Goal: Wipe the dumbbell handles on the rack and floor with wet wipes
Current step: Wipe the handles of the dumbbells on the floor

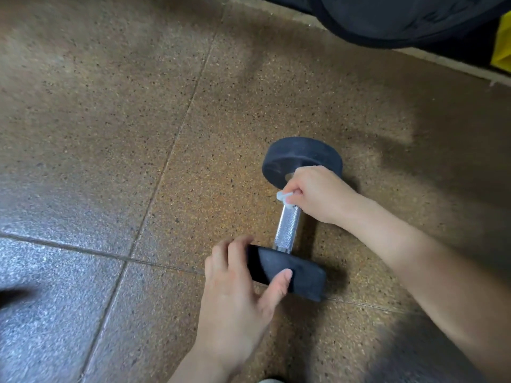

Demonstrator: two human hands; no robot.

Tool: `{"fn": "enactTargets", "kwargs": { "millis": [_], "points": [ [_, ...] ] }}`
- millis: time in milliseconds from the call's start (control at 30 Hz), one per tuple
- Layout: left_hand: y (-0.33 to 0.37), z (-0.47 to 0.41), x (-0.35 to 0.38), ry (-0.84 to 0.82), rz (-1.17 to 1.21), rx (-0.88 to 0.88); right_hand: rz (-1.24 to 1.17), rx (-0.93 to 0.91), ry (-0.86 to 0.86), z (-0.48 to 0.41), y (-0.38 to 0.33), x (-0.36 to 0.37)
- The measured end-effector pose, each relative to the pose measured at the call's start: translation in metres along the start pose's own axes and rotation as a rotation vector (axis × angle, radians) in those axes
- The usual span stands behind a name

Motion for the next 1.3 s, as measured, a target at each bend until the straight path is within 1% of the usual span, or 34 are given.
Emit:
{"fn": "enactTargets", "kwargs": {
  "millis": [67, 167, 200, 233, 300, 333, 367, 500, 600, 667, 733, 800, 833, 867, 933, 967, 1000, 1033, 1133, 1167, 1200, 1267, 1300],
  "points": [
    [-0.002, 0.000, 0.002, 0.014, 0.022, -0.018, -0.083, -0.004, 0.058, 0.014, -0.002, 0.005],
    [0.008, 0.003, 0.005, 0.022, 0.002, 0.028, -0.101, -0.170, 0.010, 0.051, -0.032, 0.024],
    [0.012, 0.004, 0.006, 0.025, -0.010, 0.042, -0.092, -0.193, 0.003, 0.053, -0.032, 0.026],
    [0.015, 0.004, 0.006, 0.025, -0.023, 0.050, -0.063, -0.206, 0.039, 0.048, -0.027, 0.022],
    [0.020, 0.003, 0.007, 0.024, -0.045, 0.060, 0.045, -0.209, 0.202, 0.029, -0.012, 0.001],
    [0.023, 0.003, 0.009, 0.022, -0.053, 0.068, 0.063, -0.198, 0.296, 0.022, -0.005, -0.010],
    [0.026, 0.004, 0.011, 0.017, -0.061, 0.078, 0.043, -0.164, 0.346, 0.021, 0.001, -0.017],
    [0.039, 0.007, 0.015, -0.007, -0.149, 0.117, 0.001, -0.075, 0.364, 0.039, 0.007, -0.018],
    [0.045, 0.008, 0.020, -0.014, -0.221, 0.148, -0.048, -0.041, 0.307, 0.043, 0.020, -0.013],
    [0.047, 0.010, 0.022, -0.018, -0.237, 0.175, -0.116, -0.125, 0.284, 0.054, 0.015, -0.010],
    [0.049, 0.011, 0.023, -0.029, -0.227, 0.199, -0.162, -0.255, 0.214, 0.073, -0.001, -0.002],
    [0.049, 0.012, 0.024, -0.048, -0.219, 0.222, -0.134, -0.340, 0.110, 0.078, -0.011, 0.006],
    [0.050, 0.013, 0.024, -0.055, -0.210, 0.240, -0.102, -0.364, 0.102, 0.072, -0.011, 0.005],
    [0.051, 0.014, 0.024, -0.061, -0.199, 0.262, -0.062, -0.370, 0.146, 0.060, -0.007, 0.001],
    [0.054, 0.018, 0.025, -0.089, -0.187, 0.310, -0.016, -0.312, 0.346, 0.034, 0.009, -0.021],
    [0.056, 0.018, 0.026, -0.103, -0.191, 0.335, -0.017, -0.251, 0.420, 0.026, 0.019, -0.029],
    [0.057, 0.018, 0.027, -0.115, -0.195, 0.359, -0.026, -0.196, 0.445, 0.025, 0.024, -0.030],
    [0.058, 0.019, 0.028, -0.130, -0.191, 0.381, -0.045, -0.176, 0.431, 0.029, 0.022, -0.024],
    [0.067, 0.022, 0.031, -0.164, -0.157, 0.463, -0.104, -0.237, 0.226, 0.056, 0.004, 0.001],
    [0.070, 0.023, 0.033, -0.170, -0.155, 0.487, -0.109, -0.243, 0.220, 0.056, 0.007, 0.000],
    [0.072, 0.023, 0.035, -0.177, -0.152, 0.498, -0.101, -0.210, 0.268, 0.049, 0.017, -0.007],
    [0.072, 0.023, 0.038, -0.197, -0.110, 0.470, -0.085, -0.102, 0.388, 0.038, 0.043, -0.021],
    [0.072, 0.022, 0.040, -0.205, -0.085, 0.452, -0.080, -0.065, 0.387, 0.042, 0.047, -0.020]
  ]
}}
Point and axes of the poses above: each hand's wrist, its own z-axis away from the middle knuckle, its own x-axis out of the palm, y = z × x, the point moved 10 cm from there along -z, towards the middle knuckle, and after that the axes turned 11 degrees about y, right-handed, at the moved point
